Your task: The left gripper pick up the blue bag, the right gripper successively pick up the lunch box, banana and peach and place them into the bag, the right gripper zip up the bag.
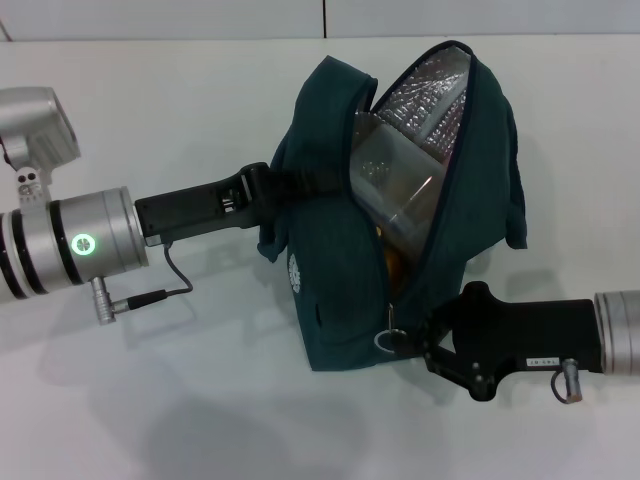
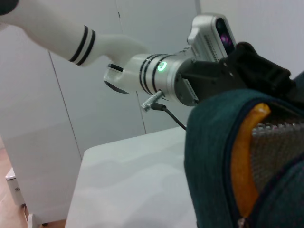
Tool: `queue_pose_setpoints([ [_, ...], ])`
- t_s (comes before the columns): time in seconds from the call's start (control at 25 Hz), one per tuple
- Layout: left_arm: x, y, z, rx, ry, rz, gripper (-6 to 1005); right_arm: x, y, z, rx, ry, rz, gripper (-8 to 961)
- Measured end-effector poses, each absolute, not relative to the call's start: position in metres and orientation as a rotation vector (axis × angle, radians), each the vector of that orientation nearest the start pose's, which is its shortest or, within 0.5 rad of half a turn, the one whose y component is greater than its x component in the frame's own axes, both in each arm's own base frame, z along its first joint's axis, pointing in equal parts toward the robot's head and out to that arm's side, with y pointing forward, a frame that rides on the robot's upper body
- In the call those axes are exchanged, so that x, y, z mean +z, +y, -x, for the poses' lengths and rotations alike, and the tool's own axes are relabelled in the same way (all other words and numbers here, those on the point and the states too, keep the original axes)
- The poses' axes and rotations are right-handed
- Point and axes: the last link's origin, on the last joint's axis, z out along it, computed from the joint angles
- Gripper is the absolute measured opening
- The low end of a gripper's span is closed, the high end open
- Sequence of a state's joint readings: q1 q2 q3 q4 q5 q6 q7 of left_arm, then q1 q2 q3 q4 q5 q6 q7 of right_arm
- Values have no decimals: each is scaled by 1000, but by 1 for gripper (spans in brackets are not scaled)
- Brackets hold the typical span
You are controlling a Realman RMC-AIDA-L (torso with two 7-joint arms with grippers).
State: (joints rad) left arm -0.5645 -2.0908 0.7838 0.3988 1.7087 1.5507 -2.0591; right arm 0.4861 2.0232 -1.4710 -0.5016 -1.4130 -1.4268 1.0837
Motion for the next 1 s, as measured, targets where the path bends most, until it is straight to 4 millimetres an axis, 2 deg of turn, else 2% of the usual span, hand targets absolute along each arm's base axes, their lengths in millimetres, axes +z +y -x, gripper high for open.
queue_pose_setpoints([
  [0.2, -36, 323, 236, -1213, -1812, 2393, 56, -67, 289, -239, 775, 247, 2974, 22],
  [0.48, -37, 321, 236, -1210, -1720, 2434, 59, -67, 289, -239, 776, 247, 2973, 6],
  [0.76, -39, 316, 242, -1212, -1560, 2471, 249, -61, 288, -234, 830, 216, 2970, 7],
  [1.0, -26, 311, 255, -1341, -1396, 2349, 438, -40, 287, -228, 934, 159, 2906, 8],
])
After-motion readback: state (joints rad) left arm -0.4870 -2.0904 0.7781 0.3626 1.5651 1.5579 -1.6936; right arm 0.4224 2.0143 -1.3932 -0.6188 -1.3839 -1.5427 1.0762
